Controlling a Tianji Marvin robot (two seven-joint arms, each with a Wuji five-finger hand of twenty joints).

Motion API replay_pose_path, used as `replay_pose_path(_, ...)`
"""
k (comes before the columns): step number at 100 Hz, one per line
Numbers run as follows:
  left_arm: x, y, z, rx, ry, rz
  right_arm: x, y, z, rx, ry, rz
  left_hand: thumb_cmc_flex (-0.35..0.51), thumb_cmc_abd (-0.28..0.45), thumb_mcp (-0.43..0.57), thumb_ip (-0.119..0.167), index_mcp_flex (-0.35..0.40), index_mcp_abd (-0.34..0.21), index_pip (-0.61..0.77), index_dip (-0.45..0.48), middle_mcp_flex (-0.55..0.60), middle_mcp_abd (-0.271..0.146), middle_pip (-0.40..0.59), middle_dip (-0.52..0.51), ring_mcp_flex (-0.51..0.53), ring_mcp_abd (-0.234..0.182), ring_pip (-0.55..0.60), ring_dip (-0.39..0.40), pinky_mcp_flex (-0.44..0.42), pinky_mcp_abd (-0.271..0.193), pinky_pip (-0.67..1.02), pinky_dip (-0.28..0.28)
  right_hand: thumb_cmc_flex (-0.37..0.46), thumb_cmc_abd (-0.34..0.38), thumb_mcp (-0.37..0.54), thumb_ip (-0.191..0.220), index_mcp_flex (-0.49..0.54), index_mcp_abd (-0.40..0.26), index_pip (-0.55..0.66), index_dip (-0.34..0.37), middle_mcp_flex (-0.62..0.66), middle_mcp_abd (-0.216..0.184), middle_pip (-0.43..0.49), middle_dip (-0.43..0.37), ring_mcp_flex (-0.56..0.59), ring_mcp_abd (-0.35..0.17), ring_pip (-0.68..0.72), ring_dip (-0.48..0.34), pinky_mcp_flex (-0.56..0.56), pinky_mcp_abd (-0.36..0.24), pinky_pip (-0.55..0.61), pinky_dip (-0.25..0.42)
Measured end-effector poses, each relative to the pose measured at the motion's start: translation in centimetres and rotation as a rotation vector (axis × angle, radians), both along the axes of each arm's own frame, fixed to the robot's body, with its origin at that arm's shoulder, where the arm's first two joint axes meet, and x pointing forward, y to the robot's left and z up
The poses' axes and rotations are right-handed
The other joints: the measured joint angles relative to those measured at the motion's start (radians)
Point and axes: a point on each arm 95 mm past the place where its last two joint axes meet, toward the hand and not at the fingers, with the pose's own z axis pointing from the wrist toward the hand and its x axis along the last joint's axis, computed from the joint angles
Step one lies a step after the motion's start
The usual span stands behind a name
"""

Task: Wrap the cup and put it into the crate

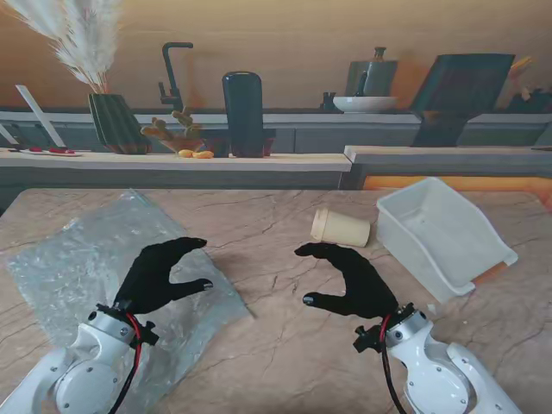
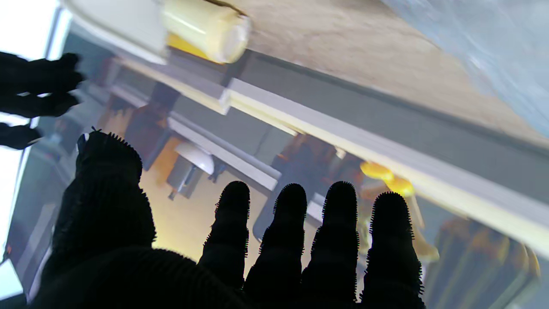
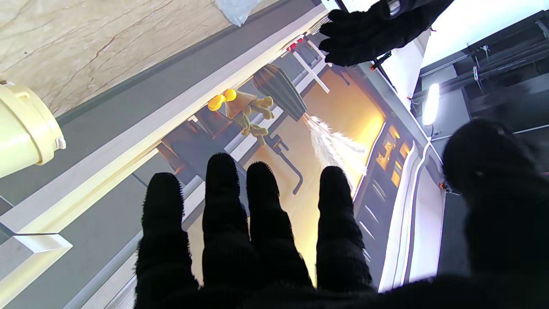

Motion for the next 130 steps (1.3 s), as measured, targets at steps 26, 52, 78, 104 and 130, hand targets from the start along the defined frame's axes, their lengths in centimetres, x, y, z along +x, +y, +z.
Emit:
replay_pose_path(26, 1.1, 4.1, -0.2, 0.213, 0.09, 0.234, -0.2, 0.0, 0.0, -0.005, -0.006, -0.003, 0.013, 0.0, 0.0, 0.0, -0.002, 0.0, -0.002, 0.0, -0.076, 0.001, -0.034, 0.0, -0.051, 0.0, -0.029, -0.023, -0.019, -0.008, -0.024, -0.012, 0.0, 0.0, 0.0, 0.0, 0.0, 0.0, 0.0, 0.0, 0.0, 0.0, 0.0, 0.0, 0.0, 0.0, 0.0, 0.007, 0.0, 0.0, -0.001, 0.0)
replay_pose_path(52, 1.1, 8.5, -1.8, 0.352, 0.269, 0.442, 0.0, 0.3, -0.1, -0.012, 0.014, -0.003, 0.002, 0.013, -0.001, 0.0, -0.055, 0.014, -0.031, -0.024, -0.149, 0.016, -0.061, -0.049, -0.119, 0.0, -0.067, -0.081, -0.046, -0.018, -0.088, -0.028, 0.0, 0.0, 0.0, 0.0, 0.0, 0.0, 0.0, 0.0, 0.0, 0.0, 0.0, 0.0, 0.0, 0.0, 0.001, 0.008, 0.0, 0.0, -0.002, 0.01)
replay_pose_path(78, 2.3, 11.0, -5.2, 0.513, 0.373, 0.629, 0.1, 0.4, -0.1, -0.018, 0.013, -0.004, 0.01, 0.024, -0.001, 0.01, -0.089, 0.018, -0.041, -0.026, -0.19, 0.017, -0.065, -0.063, -0.174, 0.0, -0.08, -0.11, -0.058, -0.04, -0.121, -0.036, 0.0, 0.0, 0.0, 0.0, 0.0, 0.0, 0.0, 0.0, 0.0, 0.0, 0.0, 0.0, 0.008, 0.0, 0.012, 0.008, 0.0, 0.0, -0.002, 0.011)
replay_pose_path(104, 3.6, 9.5, -6.8, 0.517, 0.513, 0.559, 0.1, 0.4, -0.1, -0.018, 0.021, -0.009, 0.001, 0.035, -0.001, 0.01, -0.109, 0.022, -0.042, -0.026, -0.201, 0.016, -0.064, -0.068, -0.182, 0.0, -0.079, -0.121, -0.059, -0.042, -0.127, -0.035, 0.0, 0.0, -0.002, 0.0, 0.0, 0.0, 0.0, 0.0, 0.0, 0.0, 0.0, 0.0, 0.008, 0.0, 0.012, 0.008, 0.0, 0.0, -0.002, 0.011)
replay_pose_path(130, 5.6, 7.2, -7.0, 0.569, 0.616, 0.458, 0.1, 0.3, -0.1, -0.015, 0.018, -0.012, 0.003, 0.035, -0.001, 0.01, -0.14, 0.065, -0.062, -0.039, -0.201, 0.014, -0.064, -0.068, -0.182, -0.001, -0.079, -0.121, -0.059, -0.048, -0.127, -0.022, 0.0, 0.012, -0.003, 0.0, 0.0, 0.0, 0.0, 0.0, 0.0, 0.0, 0.0, 0.0, 0.009, 0.0, 0.012, 0.008, 0.002, 0.0, -0.004, 0.011)
